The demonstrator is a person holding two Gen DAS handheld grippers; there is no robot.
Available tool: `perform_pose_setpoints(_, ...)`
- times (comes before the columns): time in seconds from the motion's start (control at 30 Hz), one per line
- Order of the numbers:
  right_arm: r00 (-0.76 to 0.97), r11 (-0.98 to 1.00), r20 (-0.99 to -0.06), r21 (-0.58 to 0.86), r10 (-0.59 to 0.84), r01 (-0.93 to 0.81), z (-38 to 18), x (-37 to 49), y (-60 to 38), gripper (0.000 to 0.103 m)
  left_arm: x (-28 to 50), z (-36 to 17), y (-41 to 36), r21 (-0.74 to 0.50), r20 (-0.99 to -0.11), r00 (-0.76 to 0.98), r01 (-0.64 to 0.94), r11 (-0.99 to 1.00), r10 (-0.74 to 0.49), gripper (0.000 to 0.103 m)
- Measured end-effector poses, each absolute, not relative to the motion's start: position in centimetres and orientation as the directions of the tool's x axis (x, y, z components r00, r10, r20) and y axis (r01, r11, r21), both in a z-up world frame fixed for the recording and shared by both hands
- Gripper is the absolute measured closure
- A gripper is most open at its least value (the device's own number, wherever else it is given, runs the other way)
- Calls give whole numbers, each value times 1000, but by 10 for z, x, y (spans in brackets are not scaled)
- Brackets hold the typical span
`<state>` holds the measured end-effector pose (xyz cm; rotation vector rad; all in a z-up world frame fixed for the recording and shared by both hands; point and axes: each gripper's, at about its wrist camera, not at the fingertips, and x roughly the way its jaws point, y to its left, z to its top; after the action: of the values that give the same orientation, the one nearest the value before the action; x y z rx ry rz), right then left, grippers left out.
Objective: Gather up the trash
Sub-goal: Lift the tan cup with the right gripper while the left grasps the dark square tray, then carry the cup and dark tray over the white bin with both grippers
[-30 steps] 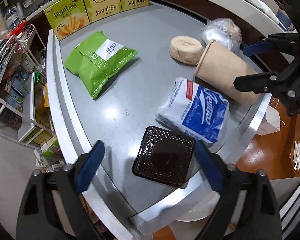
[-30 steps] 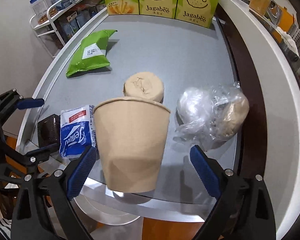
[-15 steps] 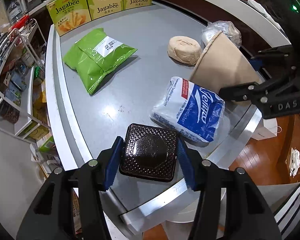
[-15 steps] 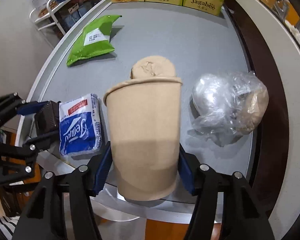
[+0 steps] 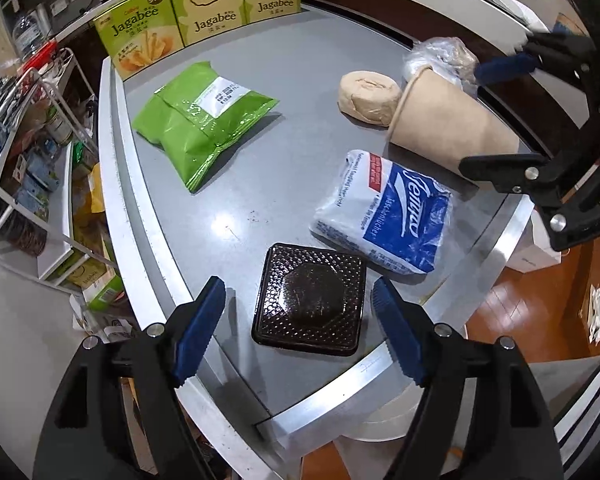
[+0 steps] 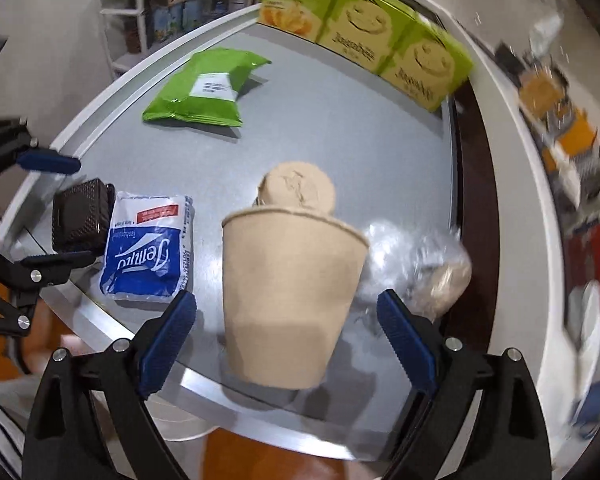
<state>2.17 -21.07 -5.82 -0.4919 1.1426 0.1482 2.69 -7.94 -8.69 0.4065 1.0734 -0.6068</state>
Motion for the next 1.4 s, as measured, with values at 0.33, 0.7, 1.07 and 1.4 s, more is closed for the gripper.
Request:
perform_pose_setpoints(0.33, 330, 917, -941, -196, -76, -348, -73, 42, -221, 32, 32, -90, -75, -14, -904, 322, 634, 774, -280, 47)
perform_pose_setpoints(0.7, 334, 969, -940, -13, 73, -248, -56, 38, -246, 34, 29, -71, -69, -43, -880, 356, 600, 799, -314, 47)
perform_pose_setpoints(1.07, 370, 975, -915, 85, 158, -206, -33, 25, -254, 34, 20, -48, -64, -72, -851, 397, 561, 824, -345, 47)
perform_pose_setpoints(1.4, 399, 966, -892, 130, 213, -225, -6, -8, -254, 34, -7, -24, -64, -67, -825, 432, 566, 822, -365, 47)
